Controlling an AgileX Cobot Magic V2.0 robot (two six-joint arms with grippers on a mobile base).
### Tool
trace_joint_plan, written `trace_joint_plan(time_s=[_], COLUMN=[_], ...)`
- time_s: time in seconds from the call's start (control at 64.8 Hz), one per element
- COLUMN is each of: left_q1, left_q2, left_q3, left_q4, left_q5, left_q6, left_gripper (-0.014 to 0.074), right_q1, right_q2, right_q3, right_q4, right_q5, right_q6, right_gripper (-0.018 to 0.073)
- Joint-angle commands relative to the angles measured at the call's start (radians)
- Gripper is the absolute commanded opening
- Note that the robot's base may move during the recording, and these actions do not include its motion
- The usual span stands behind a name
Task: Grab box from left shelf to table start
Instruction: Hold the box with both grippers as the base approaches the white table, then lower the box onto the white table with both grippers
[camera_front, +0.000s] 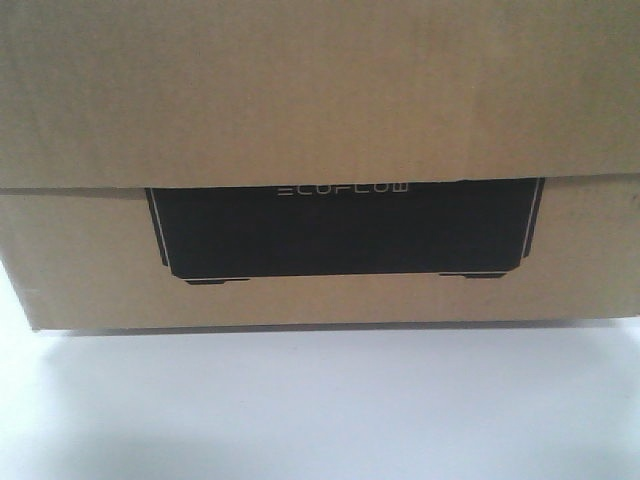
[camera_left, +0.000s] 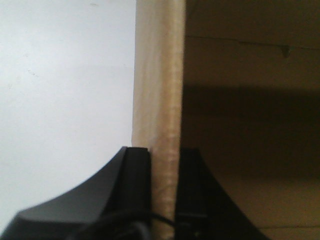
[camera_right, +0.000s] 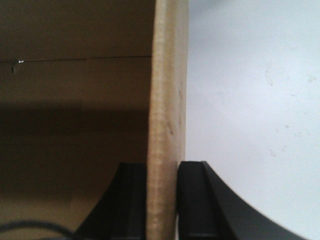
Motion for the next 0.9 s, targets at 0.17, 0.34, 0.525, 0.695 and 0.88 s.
trace_joint_plan(time_s=[0.17, 0.34, 0.525, 0.695, 0.88], left_q1=[-0.004, -0.004, -0.004, -0.004, -0.002], left_q2=[-0.038, -0.037, -0.037, -0.035, -0.035], left_q3=[-0.063, -0.063, -0.063, -0.063, -0.063], left_q4=[-0.048, -0.045, -0.045, -0.038, -0.029], left_q5=[-0.192, -0.190, -0.168, -0.149, -0.156], left_q6=[-0.005, -0.005, -0.005, -0.013, -0.013], left_gripper=[-0.0102, -0.0102, -0.0050, 0.0352, 0.0452], right_q1=[-0.007, -0.007, -0.007, -0.007, -0.006], right_q2=[-0.038, -0.038, -0.036, -0.013, -0.011], right_q3=[-0.042, -0.042, -0.040, -0.035, -0.035], right_q4=[0.037, 0.038, 0.060, 0.063, 0.063], right_q5=[-0.101, -0.088, -0.070, -0.046, -0.070], right_q6=[-0.015, -0.015, -0.015, -0.015, -0.015], right_gripper=[0.0056, 0.0060, 0.0134, 0.0458, 0.0542])
